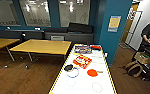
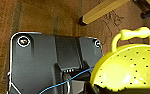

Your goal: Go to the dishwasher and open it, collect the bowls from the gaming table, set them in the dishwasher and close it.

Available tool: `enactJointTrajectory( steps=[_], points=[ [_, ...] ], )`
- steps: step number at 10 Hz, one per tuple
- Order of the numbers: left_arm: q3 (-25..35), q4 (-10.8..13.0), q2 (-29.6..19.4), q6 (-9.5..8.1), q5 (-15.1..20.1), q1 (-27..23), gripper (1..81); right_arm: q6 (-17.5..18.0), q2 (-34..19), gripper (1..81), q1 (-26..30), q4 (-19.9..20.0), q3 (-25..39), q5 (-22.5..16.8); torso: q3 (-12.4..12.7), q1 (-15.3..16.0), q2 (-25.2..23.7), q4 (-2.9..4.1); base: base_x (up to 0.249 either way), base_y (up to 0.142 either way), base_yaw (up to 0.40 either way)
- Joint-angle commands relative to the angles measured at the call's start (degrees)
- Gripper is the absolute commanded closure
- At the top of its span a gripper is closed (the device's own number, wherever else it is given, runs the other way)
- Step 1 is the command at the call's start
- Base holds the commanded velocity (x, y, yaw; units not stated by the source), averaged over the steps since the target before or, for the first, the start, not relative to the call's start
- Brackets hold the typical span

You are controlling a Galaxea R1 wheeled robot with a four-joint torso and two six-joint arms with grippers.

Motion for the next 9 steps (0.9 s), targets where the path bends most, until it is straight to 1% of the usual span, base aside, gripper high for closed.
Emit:
enactJointTrajectory(
  steps=[1, 3, 4, 7, 9],
  points=[
    [-2.59, 1.98, 1.32, 0.55, 2.36, -0.54, 81.1, 0.03, 0.07, 81.1, 1.5, -1.35, -1.48, -0.93, 0.0, 0.0, 0.0, 0.0, 0.0, 0.0, 0.0],
    [-5.67, 2.07, 3.25, 0.55, 2.36, 0.07, 81.1, 0.03, -0.2, 81.1, 1.5, -1.35, -2.18, -0.93, 0.0, -0.02, -0.02, 0.0, -0.033, 0.0, 0.0],
    [-6.81, 2.68, 4.13, 0.55, 2.36, 0.25, 81.1, 0.03, -0.29, 81.1, 1.5, -1.35, -2.62, -0.93, 0.0, 0.02, 0.0, 0.0, -0.078, 0.0, 0.0],
    [-7.78, 3.03, 5.27, 0.55, 2.36, 0.69, 81.1, -0.06, -0.11, 81.1, 1.41, -1.44, -2.71, -0.93, 0.04, -0.05, -0.05, 0.0, -0.109, 0.0, 0.0],
    [-8.64, 3.21, 5.45, 0.55, 2.36, 0.78, 81.1, 0.03, -0.46, 81.1, 1.15, -2.23, -2.97, -0.93, 0.04, -0.07, -0.05, 0.0, -0.137, 0.0, 0.0]
  ],
)
